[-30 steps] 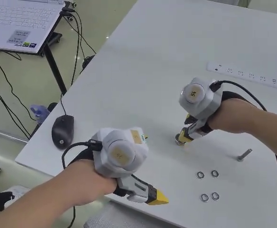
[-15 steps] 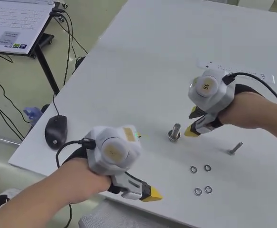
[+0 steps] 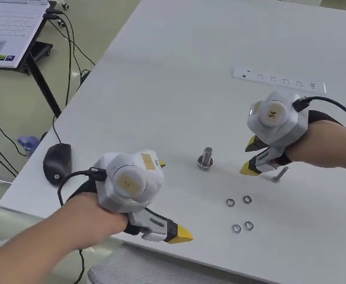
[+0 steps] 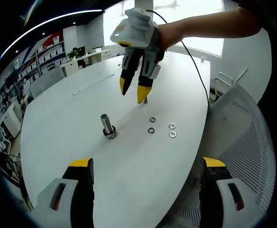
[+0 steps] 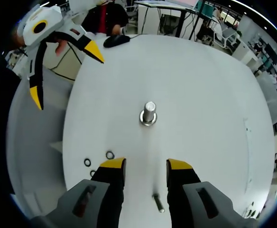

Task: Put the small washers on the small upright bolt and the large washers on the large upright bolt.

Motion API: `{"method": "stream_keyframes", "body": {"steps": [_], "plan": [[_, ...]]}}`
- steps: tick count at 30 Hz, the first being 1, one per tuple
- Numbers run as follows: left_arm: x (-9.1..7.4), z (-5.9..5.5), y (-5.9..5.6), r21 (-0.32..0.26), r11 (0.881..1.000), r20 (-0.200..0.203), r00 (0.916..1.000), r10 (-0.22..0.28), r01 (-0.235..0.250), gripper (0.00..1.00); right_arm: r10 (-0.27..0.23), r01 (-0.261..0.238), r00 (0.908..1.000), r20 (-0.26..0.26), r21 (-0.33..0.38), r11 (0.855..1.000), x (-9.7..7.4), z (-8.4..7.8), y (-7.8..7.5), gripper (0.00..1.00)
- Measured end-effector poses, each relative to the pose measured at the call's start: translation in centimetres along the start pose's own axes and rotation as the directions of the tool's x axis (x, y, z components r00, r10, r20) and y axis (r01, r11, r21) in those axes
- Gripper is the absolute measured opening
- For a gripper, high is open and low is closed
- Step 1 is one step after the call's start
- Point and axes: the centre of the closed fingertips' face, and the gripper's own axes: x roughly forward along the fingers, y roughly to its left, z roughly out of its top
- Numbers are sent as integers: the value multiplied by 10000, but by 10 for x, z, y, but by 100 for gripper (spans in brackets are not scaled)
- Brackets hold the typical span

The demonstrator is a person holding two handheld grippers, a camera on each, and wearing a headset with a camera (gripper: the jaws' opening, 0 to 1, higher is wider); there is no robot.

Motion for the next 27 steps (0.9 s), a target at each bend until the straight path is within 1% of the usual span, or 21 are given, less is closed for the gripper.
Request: {"method": "stream_keyframes", "body": {"steps": [2, 3, 6, 8, 15, 21, 24, 27], "plan": [[1, 0, 0, 84, 10000, -71, 10000, -5, 5, 93, 66, -66, 10000, 56, -102, 9999, -2, -3, 3, 35], [1, 1, -1, 108, 9999, -71, 10000, -4, 5, 93, 11, -12, 10000, -46, -294, 9996, -3, -7, 3, 35], [1, 4, -1, 42, 10000, 36, 10000, 14, -14, 93, 44, -47, 10000, -87, -302, 9995, -3, -13, 6, 35], [1, 4, -2, 54, 10000, 36, 10000, 30, -31, 93, 38, -39, 10000, -29, -491, 9988, -4, -16, 9, 35], [2, 2, -1, 9, 10000, 7, 10000, 83, -83, 93, 239, -236, 9997, 79, -305, 9993, 1, -20, 21, 35], [3, 4, 1, 39, 10000, 40, 10000, 67, -67, 93, 444, -428, 9986, 302, -507, 9978, 15, -17, 33, 34], [4, 6, 1, 68, 10000, 64, 10000, 48, -48, 92, 566, -548, 9979, 312, -575, 9968, 25, -16, 41, 34], [5, 6, 2, 140, 9999, 24, 10000, 37, -38, 92, 701, -685, 9973, 205, -707, 9951, 36, -19, 47, 33]]}}
